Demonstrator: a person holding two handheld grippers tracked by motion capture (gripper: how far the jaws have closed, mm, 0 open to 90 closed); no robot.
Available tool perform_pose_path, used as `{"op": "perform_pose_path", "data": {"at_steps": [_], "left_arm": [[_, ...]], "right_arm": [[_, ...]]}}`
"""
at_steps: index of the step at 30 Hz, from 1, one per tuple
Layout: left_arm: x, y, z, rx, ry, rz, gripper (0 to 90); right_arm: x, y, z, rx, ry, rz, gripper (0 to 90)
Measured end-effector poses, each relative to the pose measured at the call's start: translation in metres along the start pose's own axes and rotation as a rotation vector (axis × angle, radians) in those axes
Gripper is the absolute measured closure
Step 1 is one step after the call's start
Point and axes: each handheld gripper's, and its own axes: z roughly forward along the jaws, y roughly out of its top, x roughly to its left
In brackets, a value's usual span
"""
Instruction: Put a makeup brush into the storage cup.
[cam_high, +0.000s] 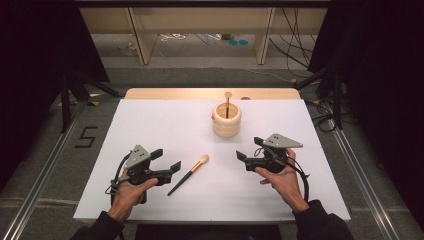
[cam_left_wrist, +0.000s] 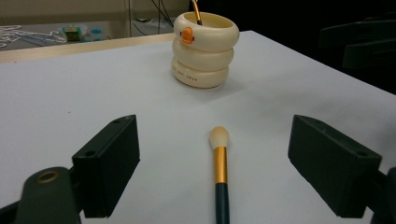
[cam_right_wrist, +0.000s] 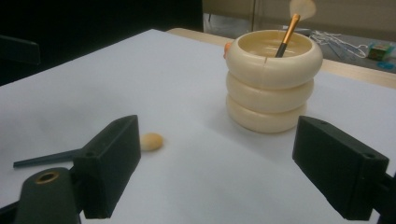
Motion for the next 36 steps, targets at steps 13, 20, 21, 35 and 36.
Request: {"op": "perform_pose_path", "data": {"at_steps": [13, 20, 21, 35, 36], "left_arm": [[-0.001, -0.001, 0.002, 0.005, -0.010, -0.001, 16.4], [-0.002, -0.002, 0.001, 0.011, -0.007, -0.009, 16.5], [-0.002, -0.002, 0.001, 0.010, -0.005, -0.013, 16.5], [-0.002, -0.002, 0.001, 0.014, -0.010, 0.005, 16.5], [-0.003, -0.002, 0.002, 0.014, -0.010, -0.001, 16.5]], "right_arm": [[0.006, -0.009, -0.015, 0.009, 0.002, 0.008, 15.9], [0.011, -0.014, -0.021, 0.005, 0.004, 0.001, 15.9], [0.012, -0.014, -0.021, 0.005, 0.007, 0.005, 15.9], [0.018, -0.020, -0.032, 0.035, 0.003, 0.003, 15.9], [0.018, -0.020, -0.032, 0.028, 0.003, 0.004, 15.9]]}}
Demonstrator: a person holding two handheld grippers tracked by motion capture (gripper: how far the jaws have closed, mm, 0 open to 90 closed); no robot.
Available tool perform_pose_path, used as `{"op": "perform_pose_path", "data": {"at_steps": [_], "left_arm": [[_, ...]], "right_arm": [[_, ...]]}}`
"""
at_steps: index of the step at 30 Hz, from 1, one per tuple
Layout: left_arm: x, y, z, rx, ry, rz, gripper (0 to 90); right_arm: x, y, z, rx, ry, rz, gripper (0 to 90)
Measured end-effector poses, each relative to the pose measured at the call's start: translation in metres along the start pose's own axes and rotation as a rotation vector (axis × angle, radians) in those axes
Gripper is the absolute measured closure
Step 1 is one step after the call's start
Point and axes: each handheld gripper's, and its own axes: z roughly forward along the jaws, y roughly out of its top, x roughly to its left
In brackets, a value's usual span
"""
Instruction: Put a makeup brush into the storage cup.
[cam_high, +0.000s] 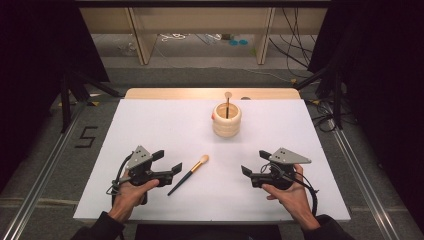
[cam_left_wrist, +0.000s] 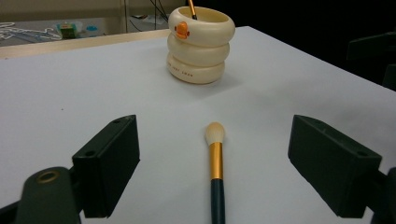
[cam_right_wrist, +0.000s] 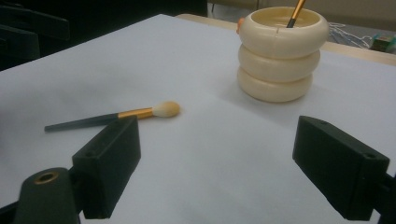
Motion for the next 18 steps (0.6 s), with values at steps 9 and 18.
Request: {"op": "perform_pose_path", "data": {"at_steps": [9, 18], "left_arm": [[0.0003, -0.0004, 0.0012, 0.015, -0.005, 0.012, 16.5], [0.0032, -0.0011, 0.0008, 0.055, 0.010, 0.000, 16.3]], "right_arm": [[-0.0006, -0.0020, -0.0029, -0.006, 0.003, 0.003, 15.9], [0.0014, -0.0011, -0.0020, -0.001, 0.004, 0.001, 15.9]]}}
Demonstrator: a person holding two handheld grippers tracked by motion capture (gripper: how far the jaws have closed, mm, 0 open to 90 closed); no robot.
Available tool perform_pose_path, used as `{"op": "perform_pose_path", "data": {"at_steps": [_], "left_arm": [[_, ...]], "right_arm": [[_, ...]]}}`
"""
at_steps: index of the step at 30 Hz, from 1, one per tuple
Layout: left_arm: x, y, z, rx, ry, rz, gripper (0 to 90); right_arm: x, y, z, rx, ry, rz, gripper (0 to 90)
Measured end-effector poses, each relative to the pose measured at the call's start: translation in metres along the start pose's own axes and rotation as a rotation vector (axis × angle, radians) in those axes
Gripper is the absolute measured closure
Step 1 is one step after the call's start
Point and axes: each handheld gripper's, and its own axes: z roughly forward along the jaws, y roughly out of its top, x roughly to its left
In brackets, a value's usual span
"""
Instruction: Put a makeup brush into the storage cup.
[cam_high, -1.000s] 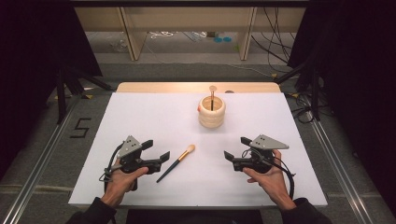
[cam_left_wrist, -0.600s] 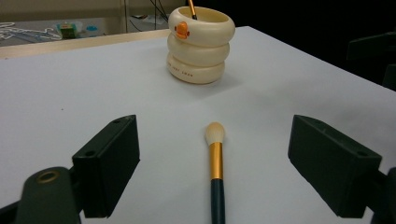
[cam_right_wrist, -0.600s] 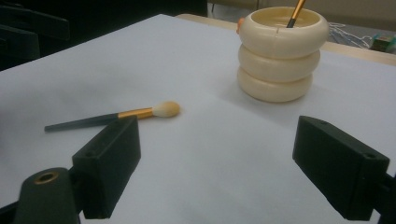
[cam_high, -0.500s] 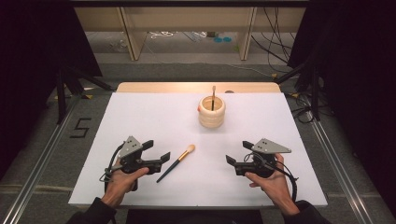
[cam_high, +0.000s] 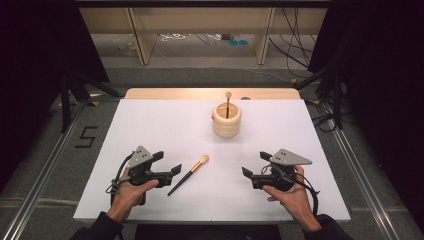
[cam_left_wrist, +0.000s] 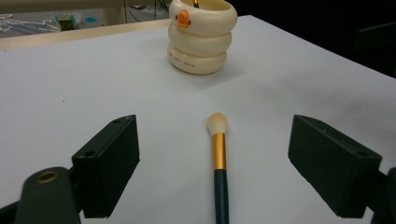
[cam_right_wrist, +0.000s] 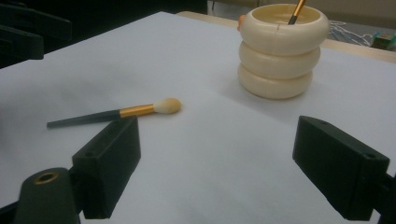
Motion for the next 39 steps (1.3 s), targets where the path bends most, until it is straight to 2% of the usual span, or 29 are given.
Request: {"op": "perform_pose_path", "data": {"at_steps": [2, 5, 6, 7, 13, 15, 16, 19, 21, 22, 24, 28, 30, 31, 32, 33, 34, 37, 38, 39], "left_arm": [[0.001, 0.000, 0.002, 0.026, 0.001, 0.004, 16.2], [0.003, 0.001, 0.007, 0.052, -0.001, 0.026, 16.0], [0.002, 0.000, 0.008, 0.065, -0.001, 0.023, 16.0], [0.002, 0.000, 0.010, 0.077, -0.013, 0.027, 16.0], [0.000, 0.003, 0.018, 0.140, -0.033, 0.081, 16.0], [-0.001, 0.004, 0.021, 0.146, -0.038, 0.085, 16.0], [0.000, 0.005, 0.022, 0.172, -0.041, 0.103, 16.1], [-0.002, 0.009, 0.026, 0.187, -0.033, 0.112, 16.1], [0.000, 0.015, 0.026, 0.225, -0.048, 0.143, 16.1], [0.000, 0.018, 0.027, 0.247, -0.060, 0.160, 16.1], [-0.001, 0.021, 0.030, 0.262, -0.053, 0.179, 16.1], [-0.004, 0.025, 0.038, 0.337, -0.082, 0.237, 16.6], [-0.006, 0.024, 0.042, 0.365, -0.087, 0.236, 17.1], [-0.006, 0.024, 0.044, 0.387, -0.087, 0.259, 17.1], [-0.007, 0.023, 0.048, 0.404, -0.083, 0.258, 17.3], [-0.007, 0.024, 0.049, 0.428, -0.085, 0.278, 17.5], [-0.007, 0.024, 0.051, 0.447, -0.090, 0.272, 17.8], [-0.009, 0.026, 0.057, 0.499, -0.094, 0.324, 18.1], [-0.010, 0.027, 0.059, 0.523, -0.094, 0.317, 18.1], [-0.010, 0.029, 0.061, 0.549, -0.094, 0.342, 18.3]], "right_arm": [[0.001, 0.000, -0.001, 0.020, 0.003, -0.003, 15.9], [0.000, 0.000, -0.001, 0.023, 0.007, -0.007, 15.9], [0.001, -0.001, 0.000, 0.007, 0.006, -0.003, 15.9], [0.000, 0.000, -0.001, 0.013, 0.004, -0.002, 15.9], [0.000, 0.000, 0.000, 0.020, 0.004, 0.001, 15.9], [0.001, 0.000, 0.000, 0.026, 0.012, 0.004, 15.9], [0.001, 0.000, 0.000, 0.025, 0.013, 0.003, 15.9], [0.002, 0.000, 0.001, 0.024, 0.018, 0.004, 15.9], [0.002, -0.001, 0.001, 0.013, 0.018, -0.001, 15.9], [0.002, 0.000, 0.000, 0.027, 0.017, 0.004, 15.9], [0.001, -0.001, 0.000, 0.035, 0.021, 0.010, 15.9], [0.002, -0.001, 0.000, 0.037, 0.022, 0.009, 16.0], [0.002, -0.001, 0.002, 0.019, 0.022, 0.004, 16.0], [0.002, -0.001, 0.001, 0.021, 0.024, 0.005, 16.0], [0.001, -0.001, 0.002, 0.015, 0.022, -0.002, 15.9], [0.001, -0.001, 0.002, 0.014, 0.025, -0.005, 16.0], [0.001, -0.001, 0.001, 0.034, 0.025, -0.002, 16.0], [0.002, -0.001, 0.001, 0.037, 0.031, -0.003, 16.0], [0.002, -0.001, 0.001, 0.037, 0.031, -0.003, 16.0], [0.002, -0.001, 0.001, 0.036, 0.032, -0.003, 16.0]]}}
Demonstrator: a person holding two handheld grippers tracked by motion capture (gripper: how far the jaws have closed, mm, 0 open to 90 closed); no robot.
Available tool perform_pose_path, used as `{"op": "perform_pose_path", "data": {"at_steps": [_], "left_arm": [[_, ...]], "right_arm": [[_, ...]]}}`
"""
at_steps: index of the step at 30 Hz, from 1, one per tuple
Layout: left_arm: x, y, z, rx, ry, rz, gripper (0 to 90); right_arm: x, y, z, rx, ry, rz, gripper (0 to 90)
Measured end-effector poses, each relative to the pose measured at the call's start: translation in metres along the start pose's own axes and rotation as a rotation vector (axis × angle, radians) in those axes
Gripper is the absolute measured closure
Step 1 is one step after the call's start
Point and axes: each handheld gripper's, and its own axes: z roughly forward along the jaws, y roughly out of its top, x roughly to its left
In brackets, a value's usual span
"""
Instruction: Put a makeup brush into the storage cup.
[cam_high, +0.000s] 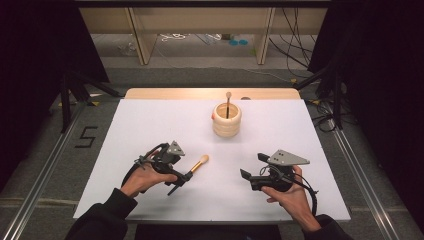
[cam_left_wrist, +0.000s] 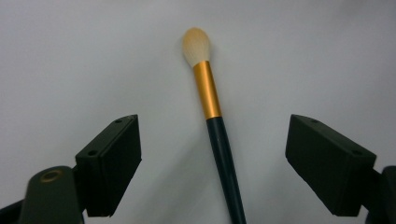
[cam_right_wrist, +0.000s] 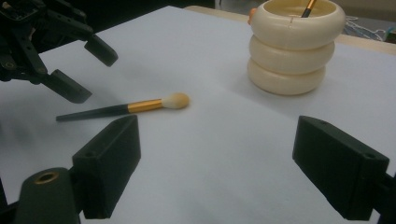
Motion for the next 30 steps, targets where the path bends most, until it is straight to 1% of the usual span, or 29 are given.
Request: {"op": "perform_pose_path", "data": {"at_steps": [2, 3, 4, 6, 7, 9, 10, 11, 12, 13, 14, 15, 16, 17, 18, 19, 20, 21, 22, 23, 24, 25, 26, 27, 28, 29, 30], "left_arm": [[-0.001, 0.003, 0.002, 0.026, 0.000, 0.000, 18.6], [0.000, 0.005, 0.003, 0.041, 0.001, 0.022, 18.8], [0.000, 0.007, 0.004, 0.057, -0.004, 0.019, 19.3], [0.001, 0.010, 0.006, 0.073, -0.009, 0.032, 20.2], [0.001, 0.010, 0.007, 0.076, -0.006, 0.030, 20.3], [0.000, 0.012, 0.011, 0.089, -0.001, 0.022, 20.8], [0.001, 0.014, 0.011, 0.126, -0.008, 0.049, 21.6], [0.002, 0.015, 0.011, 0.144, -0.008, 0.054, 22.2], [0.002, 0.016, 0.013, 0.165, -0.013, 0.063, 22.5], [0.001, 0.016, 0.015, 0.175, -0.015, 0.044, 22.9], [0.001, 0.016, 0.016, 0.190, -0.014, 0.040, 23.2], [0.002, 0.017, 0.017, 0.200, -0.016, 0.051, 23.7], [0.002, 0.018, 0.019, 0.204, -0.015, 0.056, 24.6], [0.003, 0.018, 0.019, 0.215, -0.018, 0.070, 25.4], [0.003, 0.019, 0.021, 0.216, -0.015, 0.065, 26.0], [0.003, 0.019, 0.022, 0.222, -0.019, 0.073, 26.8], [0.003, 0.020, 0.023, 0.222, -0.015, 0.073, 27.6], [0.001, 0.020, 0.025, 0.219, -0.020, 0.056, 28.2], [0.002, 0.021, 0.025, 0.233, -0.020, 0.067, 29.0], [0.002, 0.022, 0.026, 0.236, -0.022, 0.066, 29.6], [0.002, 0.023, 0.026, 0.250, -0.025, 0.078, 30.4], [0.003, 0.024, 0.025, 0.253, -0.021, 0.086, 31.4], [0.004, 0.025, 0.025, 0.256, -0.022, 0.086, 32.4], [0.004, 0.026, 0.026, 0.256, -0.026, 0.082, 33.2], [0.004, 0.026, 0.026, 0.257, -0.027, 0.083, 34.6], [0.003, 0.025, 0.028, 0.256, -0.030, 0.074, 35.5], [0.003, 0.026, 0.029, 0.273, -0.036, 0.088, 36.2]], "right_arm": [[0.000, 0.000, 0.000, -0.001, 0.000, 0.000, 16.0], [0.000, 0.000, 0.000, 0.001, 0.000, 0.000, 16.0], [0.000, 0.000, 0.000, 0.000, 0.002, 0.000, 16.0], [0.000, 0.000, 0.000, -0.002, 0.000, -0.001, 16.2], [0.000, -0.001, 0.002, -0.015, 0.004, -0.003, 16.2], [0.002, 0.000, 0.001, 0.010, 0.003, 0.011, 16.2], [0.001, -0.001, 0.002, -0.007, 0.003, -0.001, 16.2], [0.001, 0.000, -0.001, 0.022, -0.007, -0.004, 16.2], [0.001, 0.000, -0.001, 0.022, -0.007, -0.004, 16.2], [0.001, 0.000, -0.001, 0.021, -0.007, -0.004, 16.2], [0.001, 0.000, 0.000, 0.021, -0.006, -0.004, 16.2], [0.001, 0.000, 0.000, 0.023, -0.002, -0.003, 16.2], [0.001, 0.000, 0.001, 0.009, 0.005, -0.003, 16.3], [0.001, 0.000, 0.001, 0.013, 0.008, -0.004, 16.4], [0.001, 0.000, 0.001, 0.014, 0.008, -0.005, 16.5], [0.002, -0.001, 0.002, -0.001, 0.011, -0.005, 16.6], [0.002, -0.001, 0.003, 0.000, 0.010, -0.006, 16.6], [0.002, -0.001, 0.003, 0.000, 0.010, -0.006, 16.7], [0.002, 0.000, 0.001, 0.020, 0.011, 0.000, 16.8], [0.002, 0.000, 0.001, 0.022, 0.010, 0.000, 17.1], [0.002, 0.000, 0.002, 0.017, 0.012, 0.000, 17.2], [0.003, -0.001, 0.002, 0.018, 0.026, 0.018, 17.2], [0.002, -0.001, 0.003, 0.003, 0.010, -0.008, 17.3], [0.002, -0.001, 0.002, 0.020, 0.011, -0.013, 17.2], [0.002, -0.001, 0.002, 0.024, 0.010, -0.012, 17.2], [0.002, 0.000, 0.002, 0.024, 0.009, -0.013, 17.2], [0.002, 0.000, 0.002, 0.022, 0.010, -0.016, 17.2]]}}
